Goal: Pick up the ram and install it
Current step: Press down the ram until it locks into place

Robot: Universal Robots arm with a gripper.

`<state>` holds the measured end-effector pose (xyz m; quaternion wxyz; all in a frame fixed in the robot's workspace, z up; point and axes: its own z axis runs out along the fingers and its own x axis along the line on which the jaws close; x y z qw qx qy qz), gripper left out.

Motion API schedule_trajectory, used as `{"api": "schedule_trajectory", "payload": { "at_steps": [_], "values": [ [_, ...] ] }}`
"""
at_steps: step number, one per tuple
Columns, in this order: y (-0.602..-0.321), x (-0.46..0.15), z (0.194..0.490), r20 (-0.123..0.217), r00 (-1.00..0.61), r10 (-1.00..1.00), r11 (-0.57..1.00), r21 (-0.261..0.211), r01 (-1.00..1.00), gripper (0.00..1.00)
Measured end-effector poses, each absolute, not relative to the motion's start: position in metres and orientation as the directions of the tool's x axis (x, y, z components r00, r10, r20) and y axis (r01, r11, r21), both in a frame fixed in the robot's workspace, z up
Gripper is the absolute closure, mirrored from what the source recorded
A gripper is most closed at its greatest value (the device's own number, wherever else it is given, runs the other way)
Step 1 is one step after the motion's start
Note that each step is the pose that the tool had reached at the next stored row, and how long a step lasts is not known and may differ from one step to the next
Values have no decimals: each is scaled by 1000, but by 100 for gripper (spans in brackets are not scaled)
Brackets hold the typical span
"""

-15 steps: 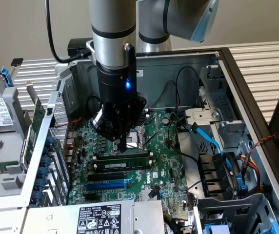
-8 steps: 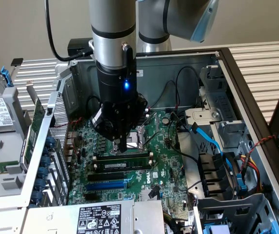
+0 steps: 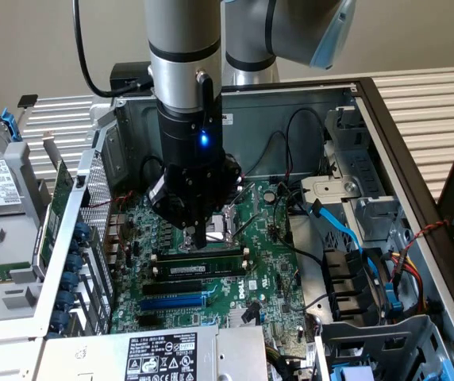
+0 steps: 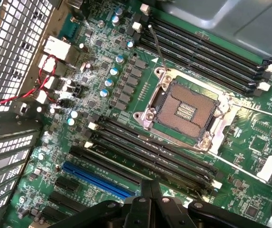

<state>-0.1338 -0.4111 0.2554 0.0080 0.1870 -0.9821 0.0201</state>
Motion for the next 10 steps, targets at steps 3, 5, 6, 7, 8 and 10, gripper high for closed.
{"api": "schedule_trajectory", "payload": {
  "at_steps": [3,5,6,7,8,10],
  "values": [
    [-411,-134,255,20,-941,-337,941,-38,-337,89],
    [-411,-134,255,19,-949,-315,948,-38,-316,89],
    [-411,-134,255,18,-952,-305,951,-38,-306,89],
    [-411,-134,255,18,-955,-295,955,-39,-295,89],
    [-411,-134,255,17,-958,-285,958,-39,-286,89],
    [-411,-134,255,17,-964,-266,963,-39,-267,89]
  ]
}}
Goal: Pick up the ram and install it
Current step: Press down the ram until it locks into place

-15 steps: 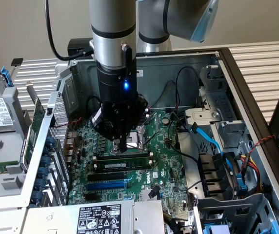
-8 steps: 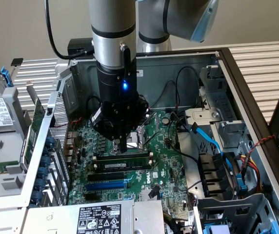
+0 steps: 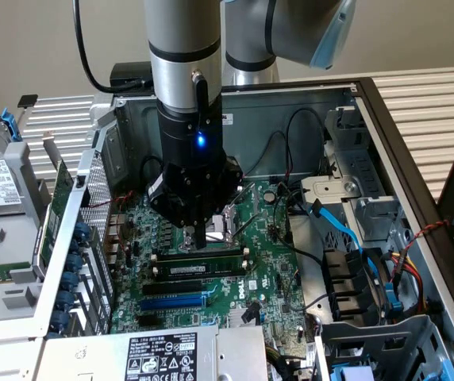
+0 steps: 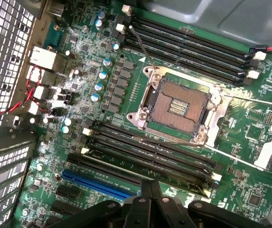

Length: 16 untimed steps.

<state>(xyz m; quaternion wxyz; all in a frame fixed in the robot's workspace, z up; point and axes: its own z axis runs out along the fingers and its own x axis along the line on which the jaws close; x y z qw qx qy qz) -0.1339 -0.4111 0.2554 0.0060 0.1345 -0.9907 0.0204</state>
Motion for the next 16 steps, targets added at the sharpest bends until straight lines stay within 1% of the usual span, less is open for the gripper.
{"api": "schedule_trajectory", "payload": {
  "at_steps": [16],
  "values": [
    [-411,-133,255,16,-989,-148,988,-46,-149,89]
  ]
}}
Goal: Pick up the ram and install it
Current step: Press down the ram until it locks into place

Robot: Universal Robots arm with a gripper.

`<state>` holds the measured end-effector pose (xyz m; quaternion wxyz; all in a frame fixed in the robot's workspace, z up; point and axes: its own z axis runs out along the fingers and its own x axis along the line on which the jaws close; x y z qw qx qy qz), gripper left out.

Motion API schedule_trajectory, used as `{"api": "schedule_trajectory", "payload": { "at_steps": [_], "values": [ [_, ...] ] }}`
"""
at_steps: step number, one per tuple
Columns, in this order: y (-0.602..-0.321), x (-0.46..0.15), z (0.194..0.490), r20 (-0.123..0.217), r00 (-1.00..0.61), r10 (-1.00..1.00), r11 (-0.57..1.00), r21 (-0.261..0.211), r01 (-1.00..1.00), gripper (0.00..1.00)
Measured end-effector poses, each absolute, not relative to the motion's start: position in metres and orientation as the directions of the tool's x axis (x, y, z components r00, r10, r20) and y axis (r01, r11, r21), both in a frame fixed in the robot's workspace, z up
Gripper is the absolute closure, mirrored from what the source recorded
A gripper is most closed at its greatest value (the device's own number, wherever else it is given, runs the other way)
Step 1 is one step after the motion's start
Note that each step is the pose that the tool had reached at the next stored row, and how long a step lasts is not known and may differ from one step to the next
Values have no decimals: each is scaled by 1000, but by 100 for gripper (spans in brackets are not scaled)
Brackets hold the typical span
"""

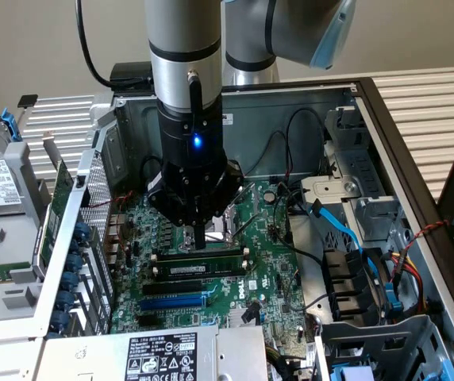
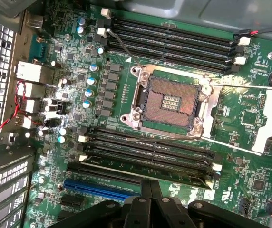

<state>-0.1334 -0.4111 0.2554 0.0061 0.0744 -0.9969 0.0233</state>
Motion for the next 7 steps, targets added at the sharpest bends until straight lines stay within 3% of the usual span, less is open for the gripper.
{"api": "schedule_trajectory", "payload": {
  "at_steps": [7],
  "values": [
    [-411,-133,255,15,-990,-143,989,-46,-144,89]
  ]
}}
